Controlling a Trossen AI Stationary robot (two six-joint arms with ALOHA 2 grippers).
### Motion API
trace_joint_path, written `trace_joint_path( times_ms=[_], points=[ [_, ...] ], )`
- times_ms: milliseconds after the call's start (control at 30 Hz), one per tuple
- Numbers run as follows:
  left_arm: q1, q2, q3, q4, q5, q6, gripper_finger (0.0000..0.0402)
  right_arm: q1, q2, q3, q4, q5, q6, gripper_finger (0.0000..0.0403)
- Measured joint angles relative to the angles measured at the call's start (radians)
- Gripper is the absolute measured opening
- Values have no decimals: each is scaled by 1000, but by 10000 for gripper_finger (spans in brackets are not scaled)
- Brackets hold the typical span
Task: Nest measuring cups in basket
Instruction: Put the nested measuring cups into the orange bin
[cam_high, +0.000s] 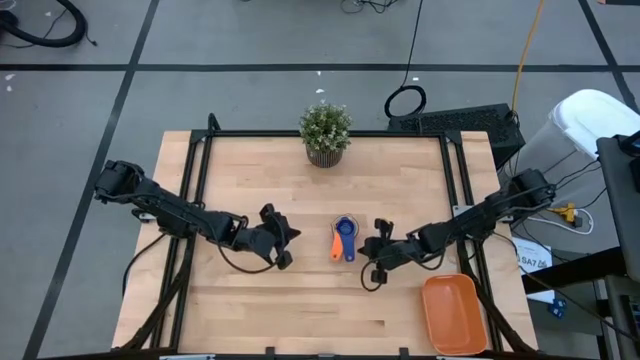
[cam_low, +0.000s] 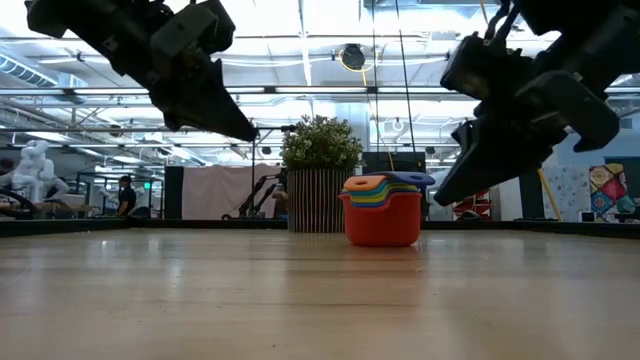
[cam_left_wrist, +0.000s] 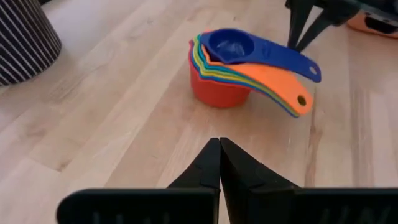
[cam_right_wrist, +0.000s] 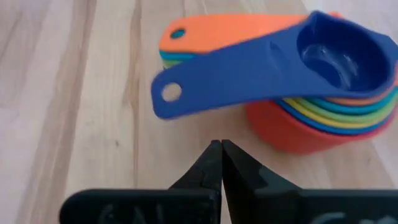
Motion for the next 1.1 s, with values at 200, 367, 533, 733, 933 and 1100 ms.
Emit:
trace_joint_path(
  times_ms=[200,367,533,733,933,1100],
  points=[
    [-19,0,0,20,2,7,7,1,16,-1,41,-2,30,0],
    [-24,0,0,27,2,14,7,2,15,0,130,-1,13,0],
    [-24,0,0,26,2,21,7,14,15,0,175,-1,-10,0],
    [-23,0,0,26,2,30,7,42,15,0,174,57,-26,0],
    [-22,0,0,27,1,37,8,21,15,0,118,53,45,0],
    [-21,0,0,28,1,33,8,8,17,0,182,52,24,0]
  ],
)
